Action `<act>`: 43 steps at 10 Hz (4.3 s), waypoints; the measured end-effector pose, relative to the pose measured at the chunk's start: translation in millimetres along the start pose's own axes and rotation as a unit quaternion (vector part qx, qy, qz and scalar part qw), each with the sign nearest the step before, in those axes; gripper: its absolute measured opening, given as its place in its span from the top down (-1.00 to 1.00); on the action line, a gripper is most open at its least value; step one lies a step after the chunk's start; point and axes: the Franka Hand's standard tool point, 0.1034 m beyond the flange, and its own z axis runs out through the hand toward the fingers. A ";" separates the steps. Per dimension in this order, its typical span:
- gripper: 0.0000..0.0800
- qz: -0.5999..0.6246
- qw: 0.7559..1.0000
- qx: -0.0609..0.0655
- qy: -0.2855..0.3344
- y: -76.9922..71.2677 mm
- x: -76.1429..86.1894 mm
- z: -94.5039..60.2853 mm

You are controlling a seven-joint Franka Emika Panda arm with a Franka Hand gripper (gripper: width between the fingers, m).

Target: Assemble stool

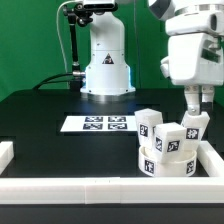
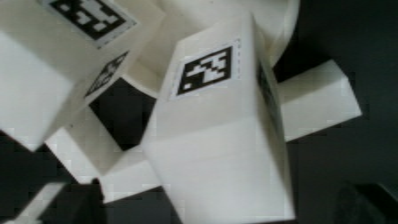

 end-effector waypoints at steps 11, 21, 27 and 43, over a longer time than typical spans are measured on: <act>-0.30 -0.123 0.992 -0.001 -0.028 10.9 -21.7 13.7; 0.10 0.072 0.997 -0.004 -0.027 12.5 -26.1 14.4; 0.11 0.395 0.919 -0.010 0.010 9.8 -19.7 13.4; 0.13 0.868 0.496 0.022 0.013 1.6 -18.5 13.1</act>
Offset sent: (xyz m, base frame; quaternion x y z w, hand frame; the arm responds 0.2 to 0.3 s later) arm 0.0078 -0.0044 -0.0028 0.0059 -0.0139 -0.1450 0.9893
